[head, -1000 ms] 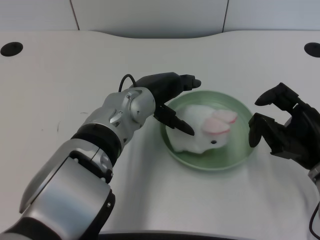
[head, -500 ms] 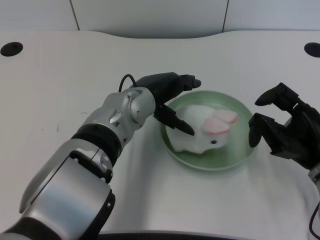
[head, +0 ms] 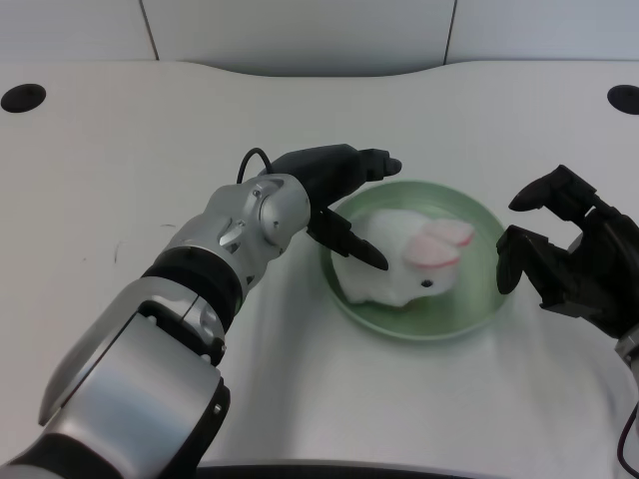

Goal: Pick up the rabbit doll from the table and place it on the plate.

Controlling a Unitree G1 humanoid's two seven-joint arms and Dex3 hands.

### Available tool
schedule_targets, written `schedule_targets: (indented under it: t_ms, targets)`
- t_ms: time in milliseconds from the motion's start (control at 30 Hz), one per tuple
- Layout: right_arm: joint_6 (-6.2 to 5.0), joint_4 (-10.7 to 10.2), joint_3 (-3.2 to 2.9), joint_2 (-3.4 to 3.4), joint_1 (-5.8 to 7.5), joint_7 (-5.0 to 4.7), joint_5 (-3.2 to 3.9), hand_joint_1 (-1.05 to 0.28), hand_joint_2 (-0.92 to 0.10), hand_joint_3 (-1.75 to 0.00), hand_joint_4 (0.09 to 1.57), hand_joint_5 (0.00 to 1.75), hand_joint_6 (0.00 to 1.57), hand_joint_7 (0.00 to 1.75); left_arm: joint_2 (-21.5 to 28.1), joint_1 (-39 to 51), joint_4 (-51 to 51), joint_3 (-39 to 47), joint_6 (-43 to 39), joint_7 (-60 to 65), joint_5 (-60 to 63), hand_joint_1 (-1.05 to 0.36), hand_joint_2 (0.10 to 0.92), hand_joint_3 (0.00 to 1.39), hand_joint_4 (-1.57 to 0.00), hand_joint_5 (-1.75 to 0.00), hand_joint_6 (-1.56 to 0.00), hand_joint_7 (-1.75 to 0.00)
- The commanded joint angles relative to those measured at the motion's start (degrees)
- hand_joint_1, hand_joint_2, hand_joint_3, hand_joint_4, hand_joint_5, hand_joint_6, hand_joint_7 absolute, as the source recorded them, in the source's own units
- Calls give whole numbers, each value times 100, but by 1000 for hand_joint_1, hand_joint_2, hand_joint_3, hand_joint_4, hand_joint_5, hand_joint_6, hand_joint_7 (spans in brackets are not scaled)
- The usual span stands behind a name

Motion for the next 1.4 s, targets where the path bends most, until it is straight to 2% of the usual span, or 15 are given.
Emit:
schedule_targets:
  t_ms: [33,633,733,833,900,933,967,1000,1033,1067,1100,1167,1267,1400]
  targets:
    - [-43,28,-16,-79,33,-15,3,-387,-495,-900,754,1746,597,1518,48,-97,-20,17,-16,-2,-20,-842,840,0,-131,-5,-223,-2]
    - [-43,28,-17,-79,33,-15,3,-387,-495,-899,754,1746,597,1518,48,-97,-20,17,-16,-2,-19,-842,840,0,-131,-5,-223,-2]
    - [27,29,-31,-75,27,-56,21,-380,-487,-896,751,1746,602,1519,55,-99,-23,22,-21,8,-23,-840,839,0,-134,-7,-226,-3]
    - [44,34,-39,-73,23,-58,34,-373,-484,-898,749,1746,604,1518,61,-102,-25,28,-26,13,-26,-839,839,0,-135,-8,-227,-4]
    - [25,12,-32,-82,24,-54,24,-379,-478,-897,748,1746,603,1518,93,-111,-43,68,-70,46,-57,-831,832,0,-150,-15,-241,-11]
    - [16,-18,-16,-101,26,-92,-10,-381,-478,-897,750,1746,604,1519,175,-144,-66,114,-104,18,-89,-828,834,2,-156,-19,-246,-14]
    - [-16,-40,-37,-167,32,-131,-30,-377,-480,-899,753,1746,606,1523,989,1450,-1818,1534,-157,-661,-1630,-831,842,7,-162,-23,-249,-15]
    - [21,-102,-53,-267,8,-214,-66,-376,-487,-903,763,1746,606,1525,1169,3436,-3328,2836,-201,-933,-3053,-685,879,113,-533,-689,-546,-518]
    - [64,-155,-60,-335,-12,-316,-107,-390,-501,-904,775,1746,614,1548,1233,4852,-4417,3737,-182,-1087,-4053,-565,904,319,-852,-1236,-758,-1107]
    - [96,-170,-66,-370,-36,-375,-124,-394,-502,-902,781,1746,616,1559,1195,5693,-5075,4230,-83,-1099,-4589,-518,912,400,-963,-1419,-823,-1324]
    - [120,-156,-68,-379,-59,-400,-126,-393,-502,-901,785,1746,616,1569,1072,5938,-5260,4315,39,-996,-4677,-490,916,454,-1022,-1515,-855,-1445]
    - [141,-71,-85,-375,-99,-365,-87,-392,-501,-900,786,1746,613,1578,1053,6049,-5519,4336,224,-935,-4729,-478,920,495,-1064,-1604,-870,-1563]
    - [115,51,-107,-375,-148,-311,-49,-390,-501,-899,783,1746,607,1585,1088,6209,-5848,4310,400,-995,-4856,-486,921,504,-1057,-1646,-857,-1604]
    - [45,117,-91,-364,-194,-358,-58,-400,-509,-893,783,1746,610,1601,1102,6378,-6375,4303,815,-951,-5051,-512,921,474,-1051,-1665,-875,-1586]
